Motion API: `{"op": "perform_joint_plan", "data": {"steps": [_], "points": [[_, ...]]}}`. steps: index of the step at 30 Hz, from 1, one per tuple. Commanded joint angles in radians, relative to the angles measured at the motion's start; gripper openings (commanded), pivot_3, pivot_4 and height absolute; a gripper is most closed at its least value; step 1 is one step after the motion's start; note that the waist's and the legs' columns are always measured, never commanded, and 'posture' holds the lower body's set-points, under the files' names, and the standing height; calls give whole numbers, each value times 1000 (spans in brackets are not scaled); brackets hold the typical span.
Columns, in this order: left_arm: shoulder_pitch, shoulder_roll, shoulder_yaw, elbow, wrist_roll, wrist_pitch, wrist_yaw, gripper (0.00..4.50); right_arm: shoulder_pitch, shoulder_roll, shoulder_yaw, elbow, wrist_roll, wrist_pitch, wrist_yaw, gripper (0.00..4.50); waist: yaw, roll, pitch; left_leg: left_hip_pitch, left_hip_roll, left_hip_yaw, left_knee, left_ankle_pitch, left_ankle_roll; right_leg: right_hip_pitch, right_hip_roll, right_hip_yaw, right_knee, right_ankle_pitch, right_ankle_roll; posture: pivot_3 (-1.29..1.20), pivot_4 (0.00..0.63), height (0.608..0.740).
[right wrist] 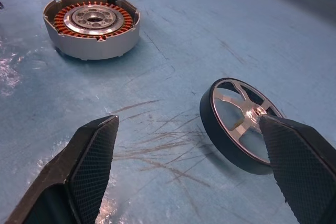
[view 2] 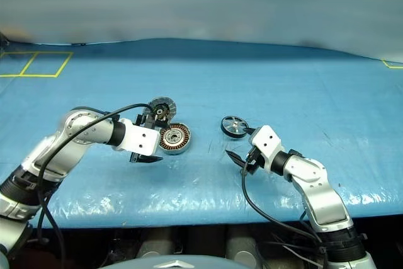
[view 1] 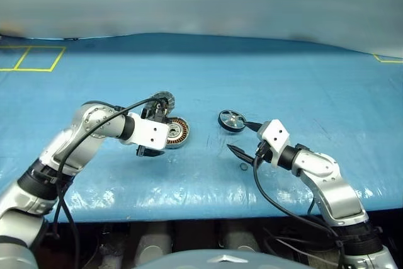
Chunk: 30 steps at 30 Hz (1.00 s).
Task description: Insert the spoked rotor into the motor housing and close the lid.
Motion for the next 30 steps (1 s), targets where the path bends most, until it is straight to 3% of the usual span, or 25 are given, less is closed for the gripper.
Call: {"op": "perform_joint_plan", "data": {"steps": [1, 10, 16, 30], "points": [[-99, 15, -100, 41, 132, -95, -110, 4500, -18, -28, -2, -25, 10, 7, 36, 4484, -1, 0, 0, 0, 0, 0, 0, 0, 0, 0, 1, 0, 0, 0, 0, 0, 150, 740], [-246, -44, -212, 204, 242, -253, -252, 4500, -44, -88, -25, -35, 24, 46, 77, 4484, 1, -1, 1, 0, 1, -1, 3, 0, 0, 1, 2, 1, 1, 0, 1, 0, 150, 740], [-315, -121, -239, 371, 330, -317, -209, 4500, -53, -88, -16, -28, 20, 49, 77, 4484, 3, -1, 1, 0, 1, -2, 4, 0, 0, 2, 2, 1, 1, 0, 1, 0, 150, 740], [-296, -182, -234, 388, 332, -357, -256, 4500, -28, -98, -17, -52, 22, 61, 83, 4484, 28, 0, 0, 2, 0, -3, 7, 0, 1, 5, 2, 1, 1, 0, 1, 0, 150, 740]]}}
